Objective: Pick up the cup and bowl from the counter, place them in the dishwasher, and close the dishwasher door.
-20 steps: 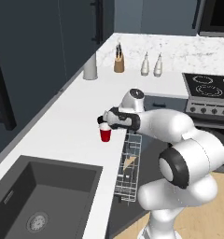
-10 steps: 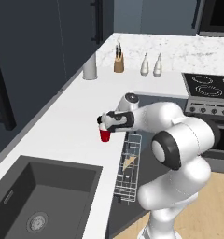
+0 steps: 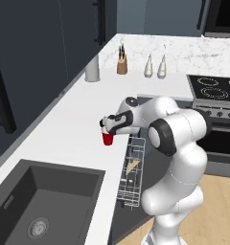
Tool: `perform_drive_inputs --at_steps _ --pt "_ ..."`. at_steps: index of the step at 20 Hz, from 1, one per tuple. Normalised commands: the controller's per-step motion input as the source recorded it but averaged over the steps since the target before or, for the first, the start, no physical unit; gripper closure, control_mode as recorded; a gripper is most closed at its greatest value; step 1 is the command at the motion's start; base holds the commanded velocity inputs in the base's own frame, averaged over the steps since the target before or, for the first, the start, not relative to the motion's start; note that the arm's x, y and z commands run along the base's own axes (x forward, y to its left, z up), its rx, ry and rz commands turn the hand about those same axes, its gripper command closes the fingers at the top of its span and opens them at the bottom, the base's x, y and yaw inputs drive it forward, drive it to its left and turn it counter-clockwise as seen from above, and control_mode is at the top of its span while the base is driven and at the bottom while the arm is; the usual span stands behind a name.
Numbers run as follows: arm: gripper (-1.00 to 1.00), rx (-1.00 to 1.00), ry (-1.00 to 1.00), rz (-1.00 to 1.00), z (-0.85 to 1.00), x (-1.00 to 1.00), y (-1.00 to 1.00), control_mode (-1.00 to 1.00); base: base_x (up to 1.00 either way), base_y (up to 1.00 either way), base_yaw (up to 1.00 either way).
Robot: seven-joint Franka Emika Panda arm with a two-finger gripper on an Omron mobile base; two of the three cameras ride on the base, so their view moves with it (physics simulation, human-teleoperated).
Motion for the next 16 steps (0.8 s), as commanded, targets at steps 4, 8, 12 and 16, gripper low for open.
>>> perform_drive_inputs --at_steps 4,8,12,16 --pt "-1.00 0.00 0.00 0.00 -0.22 0.27 0.00 -1.00 0.00 0.00 0.00" --pt "-1.00 0.03 0.00 0.00 -0.27 0.19 0.00 -1.00 0.00 0.00 0.00" --pt "-1.00 0.00 0.00 0.00 -0.34 0.25 0.06 -1.00 0.00 0.00 0.00" --pt "-1.00 0.00 0.00 0.00 -0.36 0.22 0.04 -1.00 0.00 0.00 0.00"
